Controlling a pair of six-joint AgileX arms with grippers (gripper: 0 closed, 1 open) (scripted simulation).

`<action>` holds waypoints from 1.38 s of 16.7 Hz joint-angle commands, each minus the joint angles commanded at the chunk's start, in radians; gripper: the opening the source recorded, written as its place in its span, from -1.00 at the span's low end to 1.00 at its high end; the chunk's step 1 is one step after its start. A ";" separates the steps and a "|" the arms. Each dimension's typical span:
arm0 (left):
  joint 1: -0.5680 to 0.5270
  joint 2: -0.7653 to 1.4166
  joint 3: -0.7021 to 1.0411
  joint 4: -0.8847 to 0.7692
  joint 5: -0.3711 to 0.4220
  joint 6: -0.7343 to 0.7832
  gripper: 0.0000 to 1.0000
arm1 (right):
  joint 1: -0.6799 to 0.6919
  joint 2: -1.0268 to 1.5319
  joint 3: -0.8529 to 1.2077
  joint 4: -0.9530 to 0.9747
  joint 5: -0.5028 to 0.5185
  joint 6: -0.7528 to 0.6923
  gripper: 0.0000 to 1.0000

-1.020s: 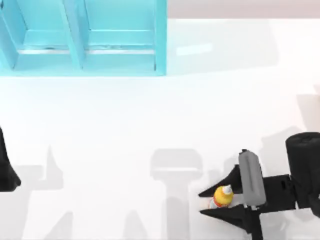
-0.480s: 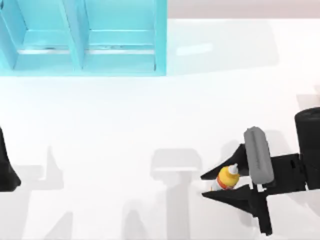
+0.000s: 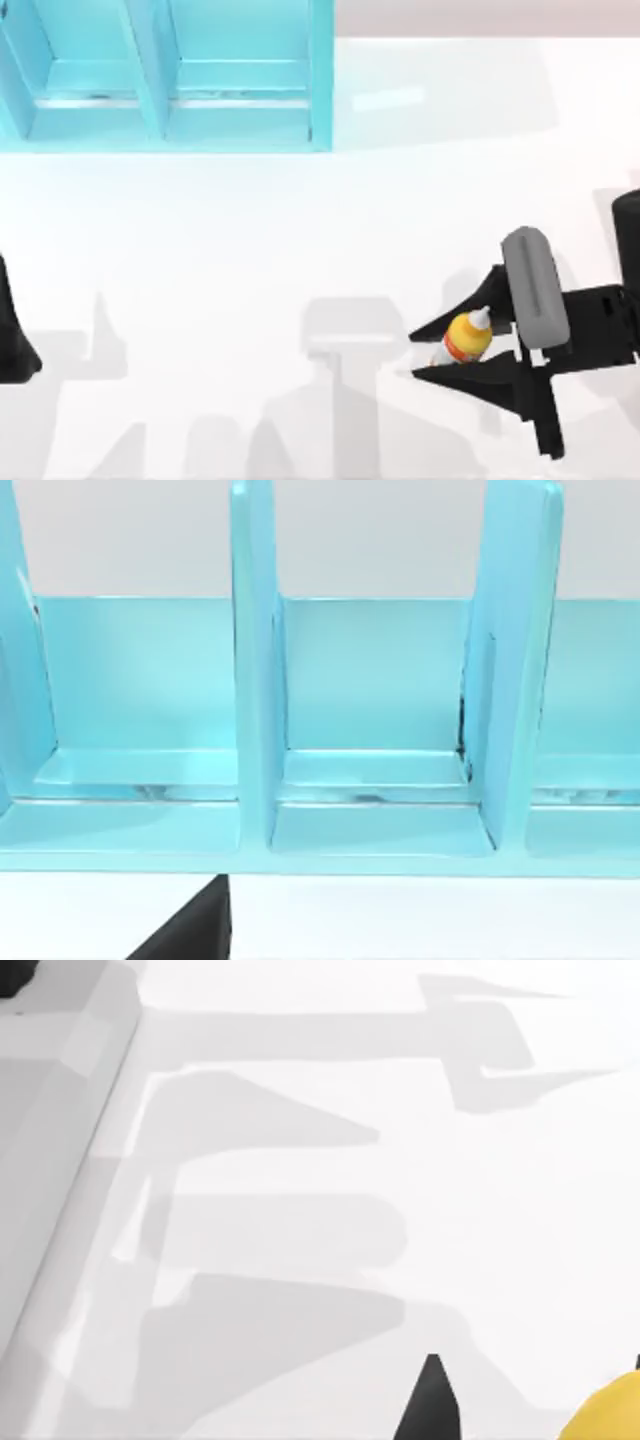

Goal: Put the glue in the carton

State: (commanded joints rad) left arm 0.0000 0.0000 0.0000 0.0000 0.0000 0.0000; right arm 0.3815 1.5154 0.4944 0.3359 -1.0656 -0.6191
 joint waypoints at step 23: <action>0.000 0.000 0.000 0.000 0.000 0.000 1.00 | -1.121 0.292 0.754 -1.421 -0.033 -1.096 -1.00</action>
State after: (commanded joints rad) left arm 0.0000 0.0000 0.0000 0.0000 0.0000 0.0000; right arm -0.7400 1.8073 1.2484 -1.0849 -1.0991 -1.7152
